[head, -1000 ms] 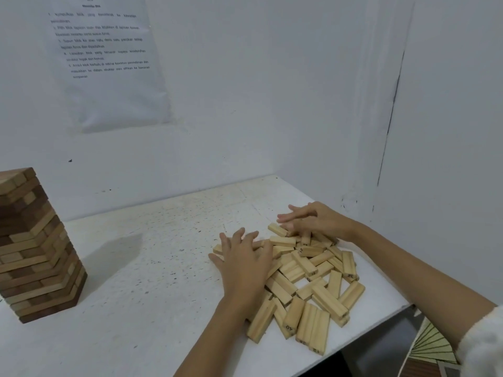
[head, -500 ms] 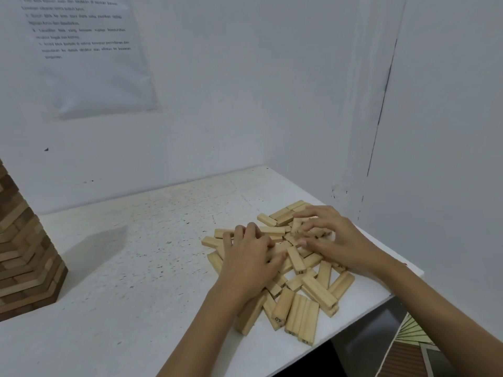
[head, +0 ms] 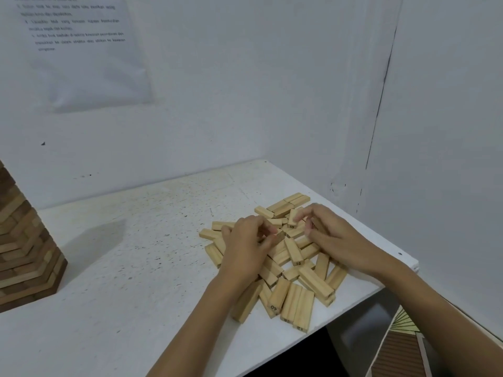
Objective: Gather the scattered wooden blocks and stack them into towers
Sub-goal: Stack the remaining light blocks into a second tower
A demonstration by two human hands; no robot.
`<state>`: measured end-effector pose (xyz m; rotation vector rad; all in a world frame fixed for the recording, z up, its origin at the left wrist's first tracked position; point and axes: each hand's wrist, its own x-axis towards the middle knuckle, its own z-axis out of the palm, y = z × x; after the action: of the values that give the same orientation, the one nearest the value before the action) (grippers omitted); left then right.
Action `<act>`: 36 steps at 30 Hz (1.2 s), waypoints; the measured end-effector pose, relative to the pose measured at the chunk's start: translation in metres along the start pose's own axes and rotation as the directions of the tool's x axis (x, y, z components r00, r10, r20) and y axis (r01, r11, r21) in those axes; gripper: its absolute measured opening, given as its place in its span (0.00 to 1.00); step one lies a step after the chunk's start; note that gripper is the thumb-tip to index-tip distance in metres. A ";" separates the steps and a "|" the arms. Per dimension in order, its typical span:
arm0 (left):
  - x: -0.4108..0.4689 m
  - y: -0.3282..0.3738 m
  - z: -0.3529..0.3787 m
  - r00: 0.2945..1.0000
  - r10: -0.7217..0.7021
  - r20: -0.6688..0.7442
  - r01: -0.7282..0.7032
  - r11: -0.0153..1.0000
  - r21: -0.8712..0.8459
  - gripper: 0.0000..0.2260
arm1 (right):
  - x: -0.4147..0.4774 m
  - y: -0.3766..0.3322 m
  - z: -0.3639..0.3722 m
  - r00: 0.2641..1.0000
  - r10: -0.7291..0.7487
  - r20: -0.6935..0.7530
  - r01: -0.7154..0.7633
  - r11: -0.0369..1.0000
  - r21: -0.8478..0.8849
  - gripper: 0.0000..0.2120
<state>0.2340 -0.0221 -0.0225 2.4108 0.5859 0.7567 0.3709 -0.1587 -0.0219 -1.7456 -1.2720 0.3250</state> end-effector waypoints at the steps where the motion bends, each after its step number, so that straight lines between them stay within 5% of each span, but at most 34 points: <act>1: 0.000 0.000 -0.001 1.000 0.010 0.002 -0.010 1.000 -0.004 0.03 | -0.001 -0.003 0.000 0.999 -0.002 0.036 0.005 0.997 -0.077 0.10; 7: 0.000 -0.004 0.002 0.999 0.045 0.012 -0.046 0.985 0.167 0.08 | 0.003 -0.009 0.002 0.978 0.106 0.178 -0.011 0.885 -0.466 0.24; 12: 0.002 -0.008 0.005 0.998 0.044 -0.049 -0.039 0.994 0.102 0.07 | 0.004 -0.017 0.005 0.988 0.069 0.137 -0.024 0.951 -0.308 0.21; 16: 0.001 0.002 -0.005 0.992 -0.016 -0.123 -0.016 0.967 -0.254 0.08 | 0.001 -0.028 0.012 0.999 0.044 0.004 -0.044 0.999 -0.021 0.15; 22: -0.015 0.014 -0.050 0.969 -0.243 -0.047 0.196 0.869 -0.455 0.11 | -0.001 -0.061 0.027 0.980 0.048 -0.191 -0.021 0.990 0.142 0.11; 27: -0.062 0.003 -0.086 0.938 -0.345 -0.039 0.285 0.829 -0.481 0.10 | -0.009 -0.094 0.065 0.993 0.086 -0.076 -0.065 0.966 0.249 0.08; 36: -0.136 -0.048 -0.122 0.861 -0.508 -0.033 0.455 0.797 -0.397 0.10 | -0.014 -0.120 0.155 0.979 0.107 0.171 -0.130 0.983 0.129 0.04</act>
<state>0.0455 -0.0152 -0.0192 1.7525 0.9704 0.7303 0.1893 -0.0854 -0.0149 -1.7051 -1.2305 0.6238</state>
